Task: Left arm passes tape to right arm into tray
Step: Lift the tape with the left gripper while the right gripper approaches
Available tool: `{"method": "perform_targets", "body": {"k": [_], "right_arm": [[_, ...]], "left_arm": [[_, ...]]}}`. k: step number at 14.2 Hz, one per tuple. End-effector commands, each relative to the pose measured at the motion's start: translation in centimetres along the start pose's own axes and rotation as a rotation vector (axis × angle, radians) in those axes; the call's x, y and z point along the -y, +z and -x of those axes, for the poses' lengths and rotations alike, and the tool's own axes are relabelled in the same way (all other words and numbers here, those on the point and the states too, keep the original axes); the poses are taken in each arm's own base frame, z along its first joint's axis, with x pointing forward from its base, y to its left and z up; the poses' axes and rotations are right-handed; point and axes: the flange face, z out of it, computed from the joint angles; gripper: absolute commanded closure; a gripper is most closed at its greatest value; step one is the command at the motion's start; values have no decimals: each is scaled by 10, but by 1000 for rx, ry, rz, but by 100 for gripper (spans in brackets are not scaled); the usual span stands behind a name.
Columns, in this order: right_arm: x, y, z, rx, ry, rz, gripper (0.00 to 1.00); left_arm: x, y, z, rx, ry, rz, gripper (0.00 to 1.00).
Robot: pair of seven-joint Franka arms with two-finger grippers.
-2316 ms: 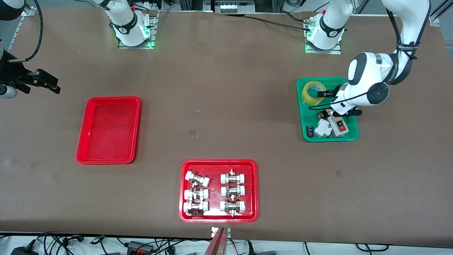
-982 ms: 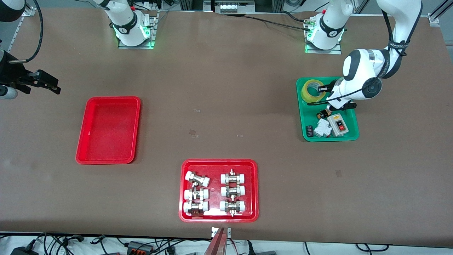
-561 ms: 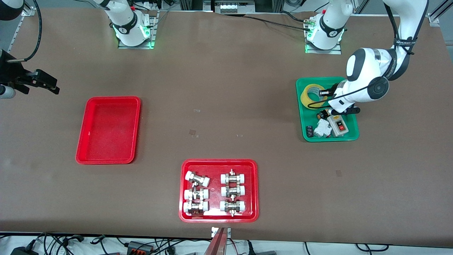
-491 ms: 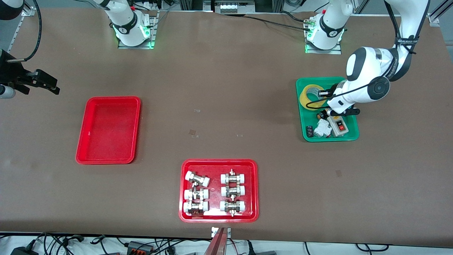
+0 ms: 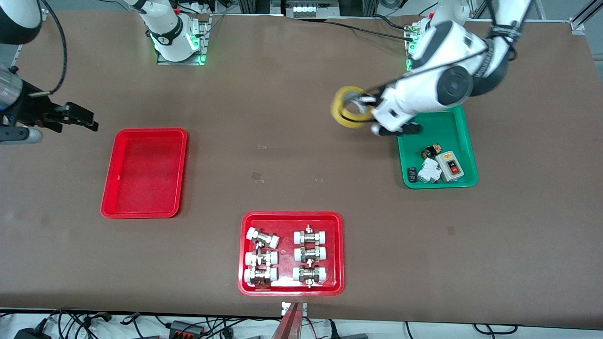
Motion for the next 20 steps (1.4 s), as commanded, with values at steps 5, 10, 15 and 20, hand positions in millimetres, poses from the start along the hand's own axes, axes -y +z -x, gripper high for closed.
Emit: {"method": "perform_targets", "body": {"k": [5, 10, 15, 20], "right_arm": [[110, -3, -3, 66, -143, -264, 0], [199, -38, 7, 40, -158, -575, 0], [271, -8, 5, 76, -128, -636, 0], [293, 18, 7, 156, -127, -671, 0]], "left_arm": [[-146, -38, -1, 46, 67, 297, 100], [-139, -38, -19, 53, 32, 348, 100], [-134, -45, -21, 50, 31, 350, 100], [-129, -46, -22, 58, 28, 343, 100]]}}
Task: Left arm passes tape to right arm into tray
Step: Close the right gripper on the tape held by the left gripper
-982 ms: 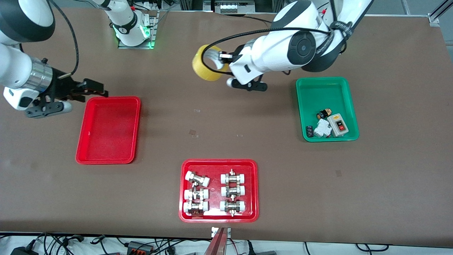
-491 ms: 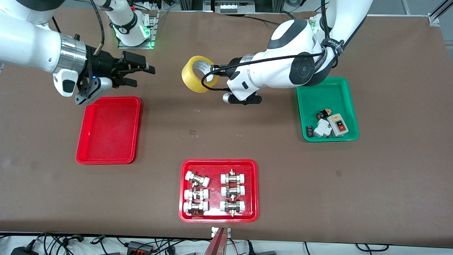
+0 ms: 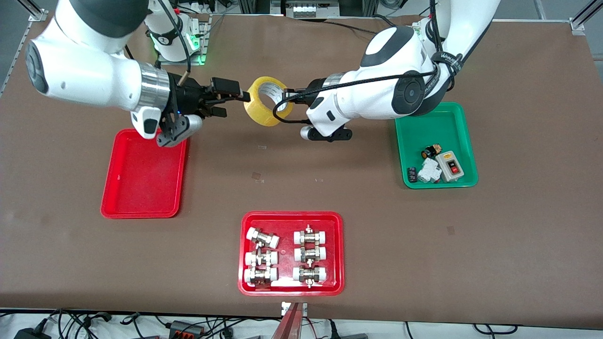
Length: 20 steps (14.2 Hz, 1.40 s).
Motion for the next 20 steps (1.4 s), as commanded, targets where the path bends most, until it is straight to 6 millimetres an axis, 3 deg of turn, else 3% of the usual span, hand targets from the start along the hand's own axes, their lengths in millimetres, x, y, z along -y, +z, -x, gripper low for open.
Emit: {"method": "perform_targets", "body": {"k": [1, 11, 20], "right_arm": [[12, 13, 5, 30, 3, -17, 0], [2, 43, -2, 132, 63, -106, 0], [2, 46, -1, 154, 65, -106, 0]], "left_arm": [[-2, -12, 3, 25, 1, 20, 100], [3, -16, 3, 42, 1, 7, 100], [4, -15, 3, 48, 2, 2, 100]]}}
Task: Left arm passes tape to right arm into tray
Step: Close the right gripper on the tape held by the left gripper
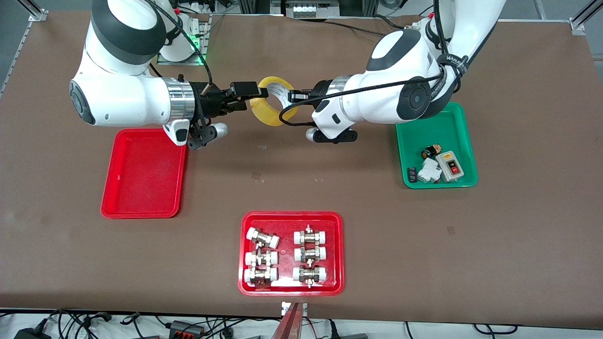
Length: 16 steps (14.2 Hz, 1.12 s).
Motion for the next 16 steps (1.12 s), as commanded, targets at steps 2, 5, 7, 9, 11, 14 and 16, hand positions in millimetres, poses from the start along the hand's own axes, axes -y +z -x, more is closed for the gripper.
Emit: {"method": "perform_targets", "body": {"k": [2, 5, 7, 9, 11, 14, 16], "right_arm": [[2, 2, 1, 11, 15, -18, 0], [4, 11, 1, 23, 10, -15, 0], [5, 14, 1, 28, 8, -14, 0], [6, 17, 1, 33, 9, -12, 0], [4, 19, -1, 36, 4, -12, 16], [5, 18, 0, 37, 10, -12, 50], [5, 16, 0, 33, 8, -14, 50]], "left_arm": [[-4, -9, 7, 29, 14, 16, 100], [-4, -10, 8, 28, 15, 16, 100], [-4, -9, 7, 29, 14, 16, 100], [-4, -9, 7, 29, 14, 16, 100], [-4, -9, 7, 29, 14, 16, 100], [-4, -9, 7, 29, 14, 16, 100], [-4, -9, 7, 29, 14, 16, 100]]}}
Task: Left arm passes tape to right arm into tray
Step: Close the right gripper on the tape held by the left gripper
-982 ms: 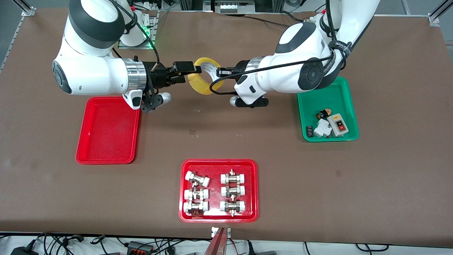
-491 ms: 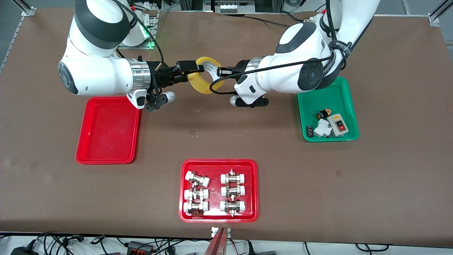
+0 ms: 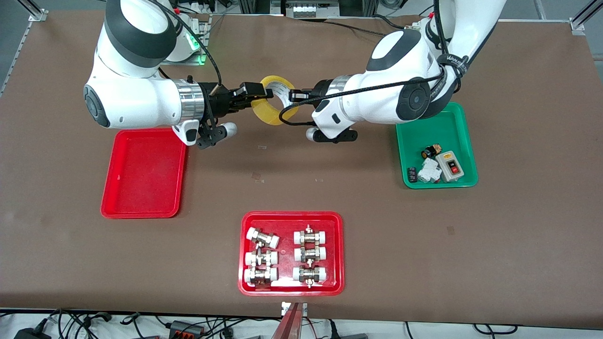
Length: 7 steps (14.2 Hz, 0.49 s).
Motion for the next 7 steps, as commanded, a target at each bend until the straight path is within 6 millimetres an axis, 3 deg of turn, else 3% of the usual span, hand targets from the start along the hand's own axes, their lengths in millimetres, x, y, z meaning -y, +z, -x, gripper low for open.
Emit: {"method": "perform_targets", "body": {"k": [1, 4, 5, 6, 7], "right_arm": [[2, -1, 1, 2, 11, -14, 50], [3, -2, 1, 1, 8, -14, 50], [3, -2, 1, 1, 8, -14, 50], [3, -2, 0, -1, 7, -14, 50], [4, -2, 1, -1, 6, -14, 50]], "left_arm": [[-5, -10, 7, 19, 16, 23, 100], [-6, -9, 7, 20, 11, 22, 99], [-5, -10, 7, 19, -3, 22, 43], [-6, -11, 10, 21, -1, 17, 8], [-6, -13, 12, 22, 2, 13, 0]]}}
